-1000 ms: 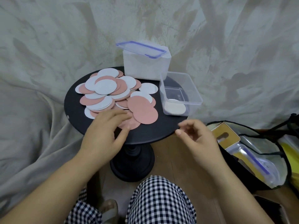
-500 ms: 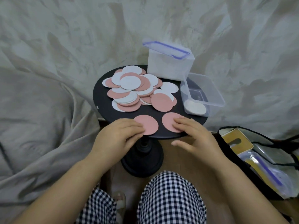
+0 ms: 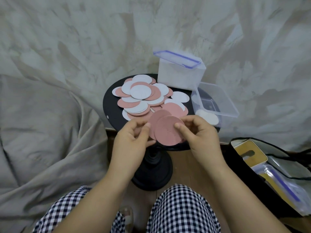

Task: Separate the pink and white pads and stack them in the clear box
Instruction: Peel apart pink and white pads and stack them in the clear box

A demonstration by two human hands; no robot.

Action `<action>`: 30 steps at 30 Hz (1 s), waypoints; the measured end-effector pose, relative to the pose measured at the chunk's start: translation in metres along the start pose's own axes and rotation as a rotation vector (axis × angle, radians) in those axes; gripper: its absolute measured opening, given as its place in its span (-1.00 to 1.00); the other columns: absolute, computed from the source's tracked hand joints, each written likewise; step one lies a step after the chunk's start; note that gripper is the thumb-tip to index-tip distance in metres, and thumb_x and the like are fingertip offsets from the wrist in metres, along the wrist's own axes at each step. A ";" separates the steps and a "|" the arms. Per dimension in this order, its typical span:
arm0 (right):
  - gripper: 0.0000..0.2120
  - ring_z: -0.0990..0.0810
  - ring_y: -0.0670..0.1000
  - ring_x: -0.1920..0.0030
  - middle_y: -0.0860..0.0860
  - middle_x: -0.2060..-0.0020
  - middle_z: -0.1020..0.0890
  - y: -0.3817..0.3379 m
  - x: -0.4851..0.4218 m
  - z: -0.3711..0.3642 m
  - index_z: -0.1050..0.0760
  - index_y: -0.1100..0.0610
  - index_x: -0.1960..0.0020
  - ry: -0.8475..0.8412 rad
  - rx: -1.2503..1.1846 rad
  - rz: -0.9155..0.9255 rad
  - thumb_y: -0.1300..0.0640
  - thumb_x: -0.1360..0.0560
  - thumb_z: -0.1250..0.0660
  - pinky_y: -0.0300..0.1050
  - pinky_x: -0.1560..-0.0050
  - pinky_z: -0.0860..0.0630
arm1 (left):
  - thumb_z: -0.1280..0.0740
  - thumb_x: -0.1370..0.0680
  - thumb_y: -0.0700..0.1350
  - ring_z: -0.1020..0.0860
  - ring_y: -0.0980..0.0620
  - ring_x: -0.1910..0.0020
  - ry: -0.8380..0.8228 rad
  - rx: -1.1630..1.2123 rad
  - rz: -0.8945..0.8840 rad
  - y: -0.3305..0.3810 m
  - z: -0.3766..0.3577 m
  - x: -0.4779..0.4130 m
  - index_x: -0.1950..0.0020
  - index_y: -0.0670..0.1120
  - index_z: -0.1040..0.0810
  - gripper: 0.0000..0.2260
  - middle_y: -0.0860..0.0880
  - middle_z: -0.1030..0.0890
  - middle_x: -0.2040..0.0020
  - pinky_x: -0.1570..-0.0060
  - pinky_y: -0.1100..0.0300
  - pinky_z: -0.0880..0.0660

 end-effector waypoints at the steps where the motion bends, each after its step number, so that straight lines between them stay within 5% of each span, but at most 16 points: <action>1: -0.89 -0.55 -0.10 0.30 0.01 0.24 -0.63 0.000 -0.001 -0.004 -0.55 -0.02 0.15 0.010 -0.015 -0.010 0.17 -0.41 -0.42 -0.31 0.35 -0.49 | -0.30 -0.54 -0.20 -0.66 0.07 0.16 -0.021 0.024 0.021 -0.001 -0.001 0.001 0.00 -0.08 -0.57 -0.91 -0.04 -0.68 0.16 0.20 0.25 -0.58; 5: -0.85 -0.49 -0.19 0.31 -0.09 0.27 -0.58 0.005 -0.008 -0.010 -0.52 -0.07 0.17 0.052 0.094 0.006 0.13 -0.38 -0.46 -0.34 0.25 -0.47 | -0.36 -0.49 -0.26 -0.67 0.02 0.18 -0.008 0.045 0.030 -0.002 0.006 -0.003 0.02 -0.11 -0.59 -0.89 -0.06 -0.70 0.18 0.26 0.31 -0.56; 7: -0.85 -0.51 -0.20 0.18 -0.09 0.12 -0.59 0.009 -0.019 -0.009 -0.53 -0.02 0.05 0.038 0.256 0.038 0.09 -0.40 -0.44 -0.41 0.13 -0.43 | -0.36 -0.49 -0.26 -0.66 0.03 0.19 0.046 0.051 0.026 -0.001 0.011 -0.009 0.09 -0.06 -0.59 -0.90 -0.04 -0.70 0.21 0.26 0.29 -0.57; 11: -0.51 -0.40 0.01 -0.23 -0.01 -0.23 -0.48 0.016 -0.044 -0.012 -0.43 0.09 -0.29 -0.128 0.681 0.114 -0.02 -0.42 -0.41 -0.20 -0.23 -0.29 | -0.35 -0.51 -0.23 -0.66 0.04 0.17 0.125 0.028 0.001 0.001 0.020 -0.019 0.11 -0.07 -0.54 -0.93 -0.05 -0.69 0.23 0.21 0.24 -0.59; 13: -0.43 -0.33 0.06 -0.28 0.02 -0.28 -0.42 0.017 -0.051 -0.017 -0.37 0.10 -0.35 -0.185 0.789 0.083 -0.08 -0.42 -0.39 -0.14 -0.27 -0.26 | -0.34 -0.51 -0.22 -0.66 0.05 0.17 0.141 0.027 0.001 0.000 0.021 -0.022 0.10 -0.08 -0.52 -0.95 -0.04 -0.69 0.24 0.19 0.22 -0.59; 22: -0.79 -0.54 0.14 0.07 0.12 0.10 -0.62 0.013 -0.054 -0.014 -0.59 0.17 -0.02 -0.117 0.887 0.196 0.08 -0.53 -0.25 0.01 0.07 -0.45 | -0.32 -0.53 -0.23 -0.64 0.16 0.25 0.140 0.030 0.012 -0.007 0.023 -0.025 0.12 -0.08 -0.51 -0.94 0.02 -0.68 0.31 0.23 0.28 -0.57; 27: -0.87 -0.56 0.11 0.18 0.08 0.17 -0.62 0.004 -0.045 -0.010 -0.56 0.20 0.06 0.144 0.707 0.354 0.18 -0.52 -0.26 -0.04 0.17 -0.47 | -0.29 -0.55 -0.23 -0.64 0.16 0.23 0.161 0.071 0.028 -0.006 0.022 -0.027 0.08 -0.11 -0.47 -0.96 -0.01 -0.67 0.29 0.20 0.28 -0.58; 30: -0.87 -0.58 -0.04 0.25 -0.06 0.17 -0.60 -0.009 -0.043 -0.009 -0.55 0.07 0.03 0.088 0.390 0.144 0.13 -0.56 -0.22 -0.23 0.15 -0.47 | -0.28 -0.55 -0.22 -0.64 0.16 0.22 0.180 0.092 0.021 -0.005 0.021 -0.029 0.09 -0.08 -0.45 -0.94 0.00 -0.67 0.30 0.17 0.25 -0.59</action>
Point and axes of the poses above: each hand's wrist, its own x-axis away from the middle knuckle, its own z-axis out of the back of the hand, y = z × x, the point moved 1 cm from there along -x, towards the middle knuckle
